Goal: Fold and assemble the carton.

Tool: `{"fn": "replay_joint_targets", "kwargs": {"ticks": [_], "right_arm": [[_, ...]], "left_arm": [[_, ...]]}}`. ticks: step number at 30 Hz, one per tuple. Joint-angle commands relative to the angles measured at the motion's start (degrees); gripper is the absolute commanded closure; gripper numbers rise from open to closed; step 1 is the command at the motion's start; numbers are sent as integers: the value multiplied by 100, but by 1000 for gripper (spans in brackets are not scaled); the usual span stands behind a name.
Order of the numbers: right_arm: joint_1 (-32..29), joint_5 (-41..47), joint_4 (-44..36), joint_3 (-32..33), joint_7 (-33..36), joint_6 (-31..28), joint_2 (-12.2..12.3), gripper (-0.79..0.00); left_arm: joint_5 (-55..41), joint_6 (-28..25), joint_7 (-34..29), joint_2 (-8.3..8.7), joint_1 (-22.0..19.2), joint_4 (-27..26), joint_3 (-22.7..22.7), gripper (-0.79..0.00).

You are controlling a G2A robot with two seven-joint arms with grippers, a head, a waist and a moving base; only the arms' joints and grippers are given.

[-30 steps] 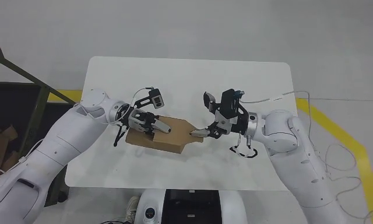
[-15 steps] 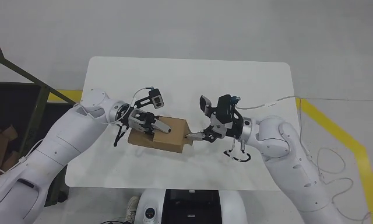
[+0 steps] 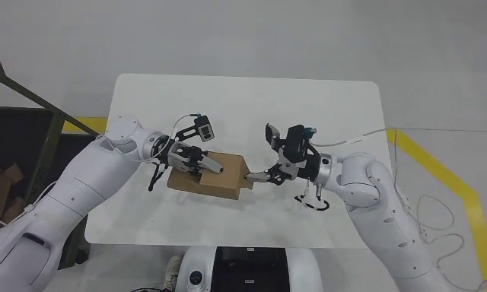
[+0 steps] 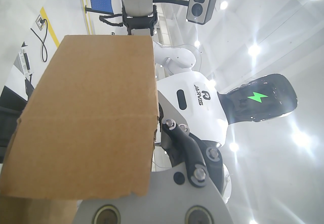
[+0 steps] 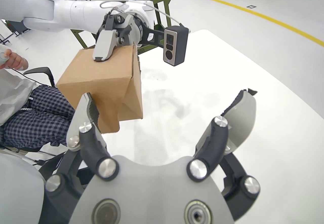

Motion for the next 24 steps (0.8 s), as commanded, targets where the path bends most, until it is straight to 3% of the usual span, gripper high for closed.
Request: {"fn": "replay_joint_targets", "kwargs": {"ticks": [1,24], "right_arm": [[-35,-74,-45,-23,42,4,12,-785],[150,-426,19,-441,-308,324,-3,-785]], "left_arm": [[0,0,0,0,0,0,0,0],[0,0,0,0,0,0,0,0]]}}
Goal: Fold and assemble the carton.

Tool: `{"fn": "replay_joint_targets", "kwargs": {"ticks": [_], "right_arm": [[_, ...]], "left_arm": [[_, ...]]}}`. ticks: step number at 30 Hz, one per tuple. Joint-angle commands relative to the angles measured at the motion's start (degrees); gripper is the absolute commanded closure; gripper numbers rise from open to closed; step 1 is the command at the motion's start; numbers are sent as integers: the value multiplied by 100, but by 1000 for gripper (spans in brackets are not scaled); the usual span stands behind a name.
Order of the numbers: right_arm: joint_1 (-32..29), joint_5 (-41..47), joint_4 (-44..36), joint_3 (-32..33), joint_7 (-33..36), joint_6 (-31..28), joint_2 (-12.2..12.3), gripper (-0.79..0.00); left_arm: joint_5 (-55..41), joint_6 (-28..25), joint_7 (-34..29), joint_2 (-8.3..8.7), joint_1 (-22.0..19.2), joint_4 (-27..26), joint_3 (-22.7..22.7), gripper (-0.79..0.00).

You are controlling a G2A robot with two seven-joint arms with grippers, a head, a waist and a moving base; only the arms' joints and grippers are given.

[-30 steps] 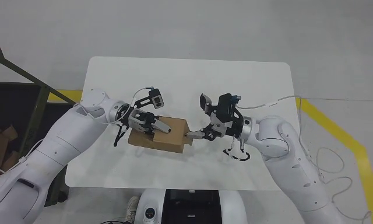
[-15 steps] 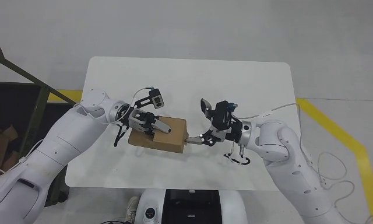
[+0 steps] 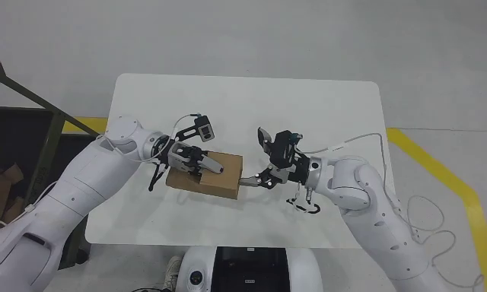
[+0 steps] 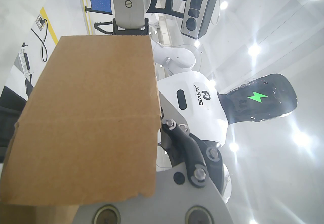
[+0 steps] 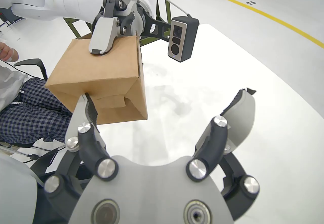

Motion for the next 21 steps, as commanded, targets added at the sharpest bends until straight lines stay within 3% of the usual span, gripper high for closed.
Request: {"fn": "replay_joint_targets", "kwargs": {"ticks": [1,21], "right_arm": [[21,-3,19,-28,-27,13,-2,-785],[309,-24,214,-345,-223,161,-54,-785]], "left_arm": [[0,0,0,0,0,0,0,0],[0,0,0,0,0,0,0,0]]}}
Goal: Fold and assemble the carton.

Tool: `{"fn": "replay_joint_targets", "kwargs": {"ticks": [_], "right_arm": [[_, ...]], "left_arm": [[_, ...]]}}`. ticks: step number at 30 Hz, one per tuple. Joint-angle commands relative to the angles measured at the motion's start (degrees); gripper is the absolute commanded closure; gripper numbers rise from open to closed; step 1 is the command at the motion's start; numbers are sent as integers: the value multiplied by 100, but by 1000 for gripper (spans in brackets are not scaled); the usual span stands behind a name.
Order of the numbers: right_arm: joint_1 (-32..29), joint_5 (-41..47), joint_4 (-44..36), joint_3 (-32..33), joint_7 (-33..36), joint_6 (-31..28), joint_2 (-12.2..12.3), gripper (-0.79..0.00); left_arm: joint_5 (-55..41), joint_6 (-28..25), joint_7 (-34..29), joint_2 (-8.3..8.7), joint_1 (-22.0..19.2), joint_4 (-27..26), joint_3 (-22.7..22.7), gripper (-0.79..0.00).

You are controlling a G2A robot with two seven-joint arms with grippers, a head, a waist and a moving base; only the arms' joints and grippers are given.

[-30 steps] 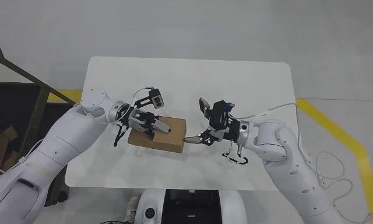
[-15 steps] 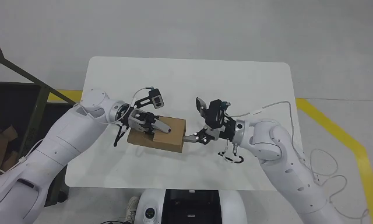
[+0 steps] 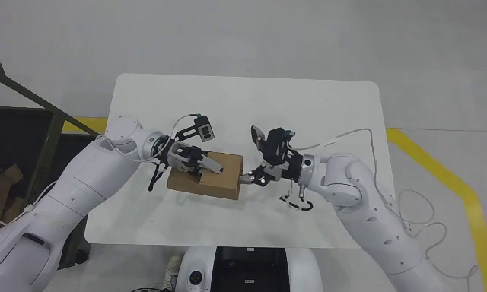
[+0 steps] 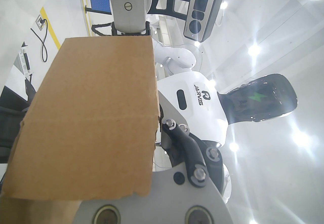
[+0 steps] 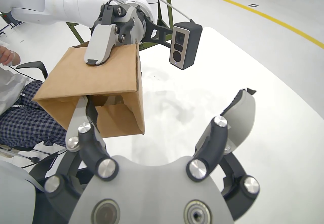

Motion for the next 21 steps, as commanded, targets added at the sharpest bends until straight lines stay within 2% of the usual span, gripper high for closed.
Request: {"fn": "replay_joint_targets", "kwargs": {"ticks": [1,7,21], "right_arm": [[12,-7,2,-9,-13,9,-1,-785],[-29,21,34,101,-40,3,27,-785],[-647,16,-327,934,60,-96,243,-785]], "left_arm": [[0,0,0,0,0,0,0,0],[0,0,0,0,0,0,0,0],[0,0,0,0,0,0,0,0]]}}
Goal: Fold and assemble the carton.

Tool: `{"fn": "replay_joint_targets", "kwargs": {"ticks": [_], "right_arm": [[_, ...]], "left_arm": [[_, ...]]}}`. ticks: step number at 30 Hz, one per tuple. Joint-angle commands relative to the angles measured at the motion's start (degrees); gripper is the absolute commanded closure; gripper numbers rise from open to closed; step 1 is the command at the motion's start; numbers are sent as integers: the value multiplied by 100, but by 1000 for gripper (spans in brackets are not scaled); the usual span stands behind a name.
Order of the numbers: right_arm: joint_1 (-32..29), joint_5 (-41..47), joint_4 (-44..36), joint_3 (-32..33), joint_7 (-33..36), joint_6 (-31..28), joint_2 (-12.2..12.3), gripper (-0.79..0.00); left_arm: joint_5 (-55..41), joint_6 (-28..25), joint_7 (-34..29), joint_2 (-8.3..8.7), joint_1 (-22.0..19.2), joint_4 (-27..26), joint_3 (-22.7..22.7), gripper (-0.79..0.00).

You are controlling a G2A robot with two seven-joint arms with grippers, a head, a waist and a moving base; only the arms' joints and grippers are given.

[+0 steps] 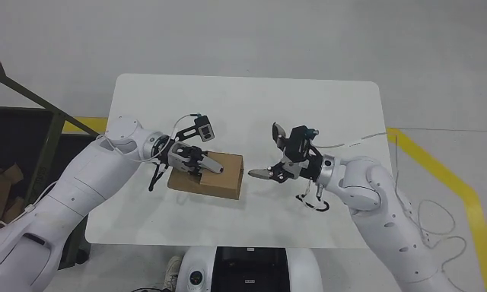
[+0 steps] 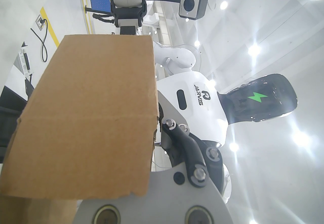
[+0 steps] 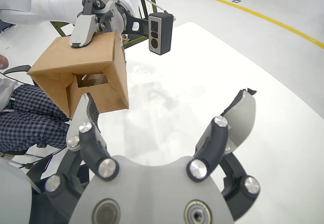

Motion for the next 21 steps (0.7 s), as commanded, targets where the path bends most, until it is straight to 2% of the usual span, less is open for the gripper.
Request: {"fn": "replay_joint_targets", "kwargs": {"ticks": [1,4,7,12,17,21], "right_arm": [[-90,6,-82,131,-33,-9,27,-785],[-223,53,-198,314,-66,-52,68,-785],[-336,100,-307,469,-76,-97,104,-785],[-530,154,-522,637,-90,-184,153,-785],[-753,203,-760,786,-57,-307,205,-785],[-965,274,-958,913,-10,-392,249,-785]], "left_arm": [[0,0,0,0,0,0,0,0],[236,107,273,-1,39,-76,-7,0],[592,492,386,1,12,-138,-6,0],[1416,954,595,-29,-206,-241,45,0],[2214,1409,851,-130,-499,-304,250,0],[2969,1730,1330,-267,-775,-323,511,0]]}}
